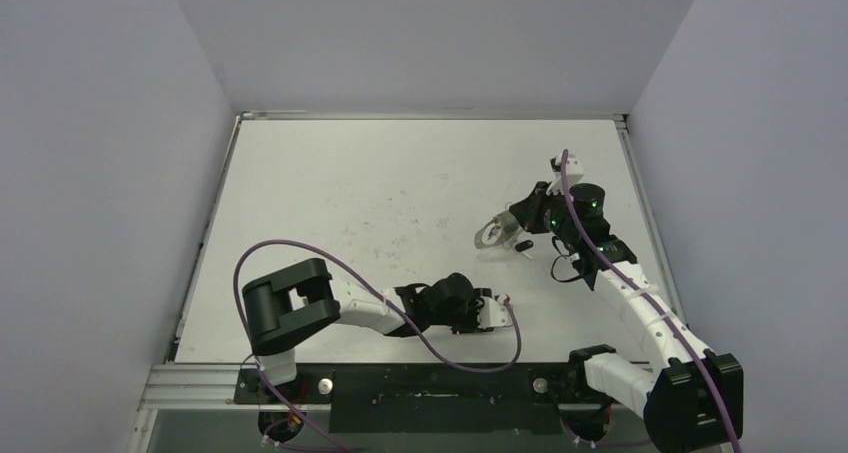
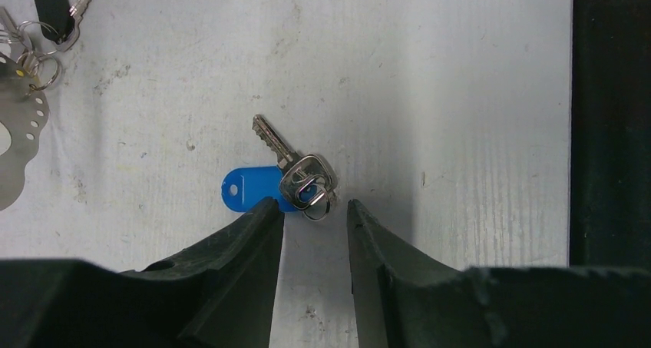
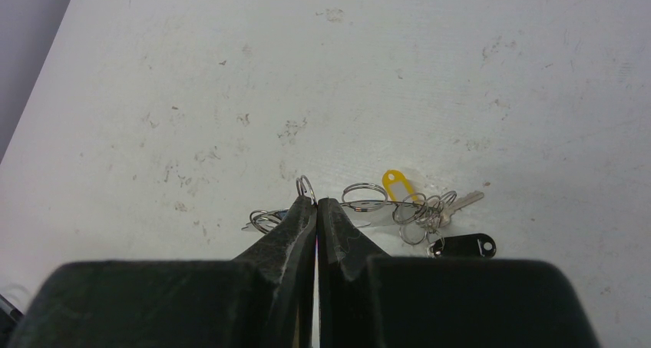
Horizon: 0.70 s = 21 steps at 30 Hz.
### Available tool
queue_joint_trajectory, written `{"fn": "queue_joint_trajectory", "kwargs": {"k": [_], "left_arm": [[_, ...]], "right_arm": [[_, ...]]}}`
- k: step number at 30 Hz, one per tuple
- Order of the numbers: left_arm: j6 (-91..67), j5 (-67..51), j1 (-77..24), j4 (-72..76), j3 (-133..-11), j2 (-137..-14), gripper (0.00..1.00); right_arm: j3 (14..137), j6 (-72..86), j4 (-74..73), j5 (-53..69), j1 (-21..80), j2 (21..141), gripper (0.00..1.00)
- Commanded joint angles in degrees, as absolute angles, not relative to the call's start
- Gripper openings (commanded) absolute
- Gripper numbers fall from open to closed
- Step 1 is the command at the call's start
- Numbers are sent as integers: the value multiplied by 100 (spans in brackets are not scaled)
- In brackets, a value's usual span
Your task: Put the keys on the keyring
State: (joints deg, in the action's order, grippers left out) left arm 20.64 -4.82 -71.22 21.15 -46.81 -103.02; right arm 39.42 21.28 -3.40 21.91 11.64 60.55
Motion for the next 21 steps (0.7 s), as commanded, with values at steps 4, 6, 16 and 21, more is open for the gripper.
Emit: {"fn": "queue_joint_trajectory", "kwargs": {"k": [4,6,16,21], "left_arm": [[2172,-566,-7130,2202,-4846,-10517,32],[2147,-569,-7092,2096,-4892,-10549,30],[2040,-517,-7022,2066,-4849,-10310,0],[1873,-308,-7014,2081,-4704,-9990,0]], "right_arm": [[4094,2030,-354,2188,1134,6117,0],[4096,2022,-368,2188,1134,6117,0],[4090,2041,-353,2217,1134,6117,0],[4087,2054,-349,2236,1136,6125,0]]}}
